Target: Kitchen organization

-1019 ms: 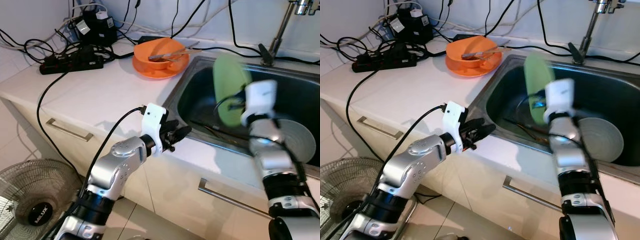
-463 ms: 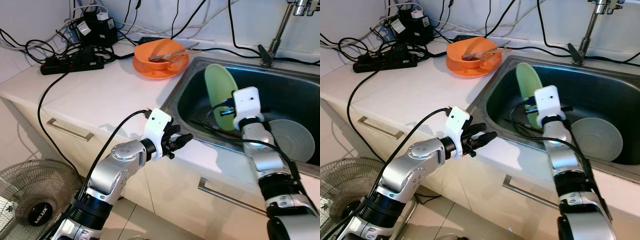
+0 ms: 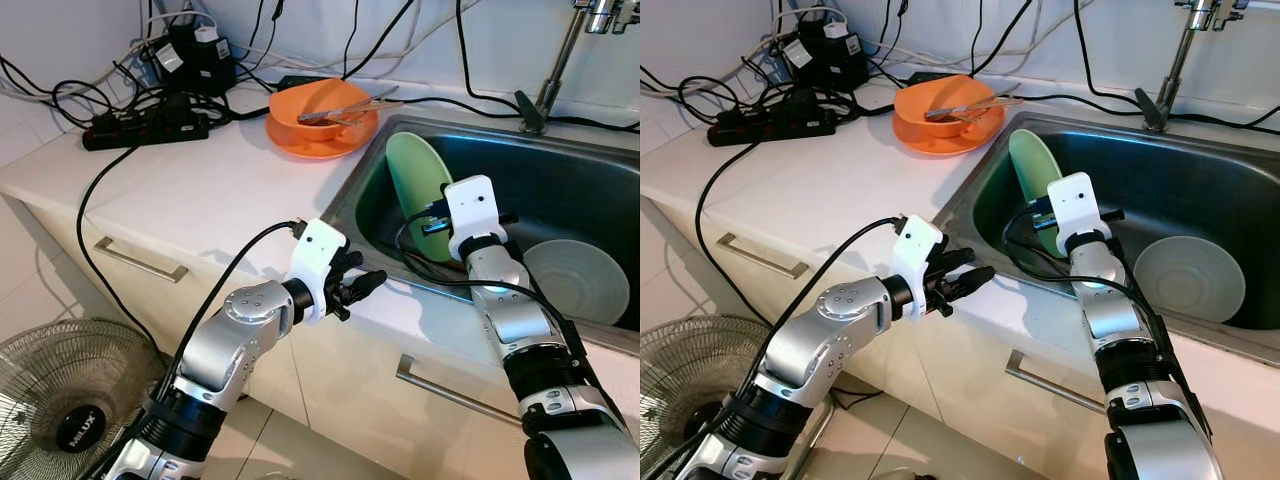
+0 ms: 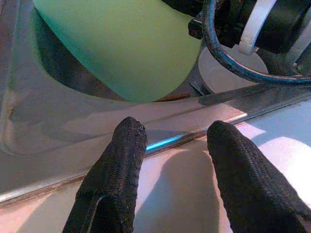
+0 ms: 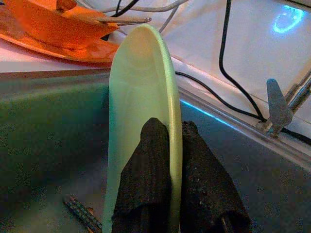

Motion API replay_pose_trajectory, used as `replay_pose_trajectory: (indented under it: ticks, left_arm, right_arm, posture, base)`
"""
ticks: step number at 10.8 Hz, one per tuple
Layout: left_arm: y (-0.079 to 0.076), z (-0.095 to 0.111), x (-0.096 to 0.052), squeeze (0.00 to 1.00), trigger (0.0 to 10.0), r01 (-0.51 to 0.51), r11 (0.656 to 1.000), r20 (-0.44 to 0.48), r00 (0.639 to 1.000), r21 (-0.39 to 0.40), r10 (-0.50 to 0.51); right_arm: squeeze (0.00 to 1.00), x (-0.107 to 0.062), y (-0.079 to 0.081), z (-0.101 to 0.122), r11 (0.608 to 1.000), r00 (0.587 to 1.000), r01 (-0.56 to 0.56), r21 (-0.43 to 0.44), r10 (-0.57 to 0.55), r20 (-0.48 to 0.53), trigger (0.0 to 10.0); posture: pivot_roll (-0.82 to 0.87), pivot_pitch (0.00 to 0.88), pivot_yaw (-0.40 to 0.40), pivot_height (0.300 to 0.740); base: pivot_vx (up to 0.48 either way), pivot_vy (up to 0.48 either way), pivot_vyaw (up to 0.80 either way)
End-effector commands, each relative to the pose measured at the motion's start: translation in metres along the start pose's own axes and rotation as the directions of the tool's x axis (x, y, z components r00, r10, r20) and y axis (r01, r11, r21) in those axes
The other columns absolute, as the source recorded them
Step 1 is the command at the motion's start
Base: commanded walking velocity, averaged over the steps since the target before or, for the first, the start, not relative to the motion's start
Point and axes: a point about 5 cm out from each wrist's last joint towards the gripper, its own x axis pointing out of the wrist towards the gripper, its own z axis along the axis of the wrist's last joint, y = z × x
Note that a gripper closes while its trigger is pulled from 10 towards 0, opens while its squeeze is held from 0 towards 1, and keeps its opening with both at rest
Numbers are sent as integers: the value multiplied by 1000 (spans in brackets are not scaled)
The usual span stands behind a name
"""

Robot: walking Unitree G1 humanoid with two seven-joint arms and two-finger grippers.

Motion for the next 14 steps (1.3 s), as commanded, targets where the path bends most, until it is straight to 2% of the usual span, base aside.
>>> replay_pose_trajectory:
  ticks: [1,2,3,4,5,7,9,10,11,12,13,14]
  left_arm:
    - [-2,-6,0,0,10000,14,1000,-33,999,1,-14]
    - [-3,-7,0,0,10000,19,1000,-40,999,10,-18]
    - [-3,-8,1,0,10000,19,1000,-41,999,10,-18]
    - [-3,-8,1,0,10000,19,1000,-39,999,8,-19]
    - [-3,-8,1,0,10000,21,1000,-40,999,8,-21]
    - [-4,-9,1,0,10000,20,1000,-42,999,7,-20]
    - [-3,-10,1,0,10000,14,1000,-44,999,10,-14]
    - [-2,-9,1,0,10000,11,1000,-42,999,9,-11]
    - [-2,-9,1,0,10000,9,1000,-40,999,8,-9]
    - [-2,-9,2,0,10000,8,1000,-40,999,7,-8]
    - [-3,-10,2,0,10000,9,1000,-42,999,7,-9]
    - [-3,-11,1,0,10000,8,1000,-43,999,7,-8]
  right_arm:
    - [1000,2,5,7,1000,999,-12,3,12,41,10000]
    - [1000,2,5,7,1000,999,-11,1,11,43,10000]
    - [898,3,6,10,1000,999,-12,2,12,48,10000]
    - [553,3,6,10,1000,999,-13,3,12,50,10000]
    - [0,3,7,9,1000,999,-16,6,15,49,10000]
    - [0,2,7,9,1000,999,-8,6,7,47,10000]
    - [0,3,-3,7,1000,999,21,-16,-20,46,10000]
    - [63,4,-10,8,999,998,38,-18,-38,48,10000]
    - [1000,6,-20,9,997,996,75,-28,-74,50,10000]
    - [824,6,-21,10,996,995,84,-39,-82,52,10000]
    - [0,6,-22,10,995,995,89,-41,-87,52,10000]
    - [0,6,-21,9,995,995,91,-39,-89,51,10000]
  posture:
    - [48,0,108,740]
    - [48,0,109,740]
    - [46,0,110,740]
    - [46,0,110,740]
    - [48,0,109,740]
    - [50,0,110,740]
    - [52,0,107,740]
    - [52,0,108,740]
    - [51,0,108,740]
    - [50,0,108,740]
    - [54,0,108,740]
    - [55,0,108,740]
  base:
    - [0,0,0]
    - [0,0,0]
    - [0,0,0]
    - [0,0,0]
    - [0,0,0]
    - [0,0,0]
    - [0,0,0]
    - [0,0,0]
    - [0,0,0]
    - [0,0,0]
    - [0,0,0]
    - [0,0,0]
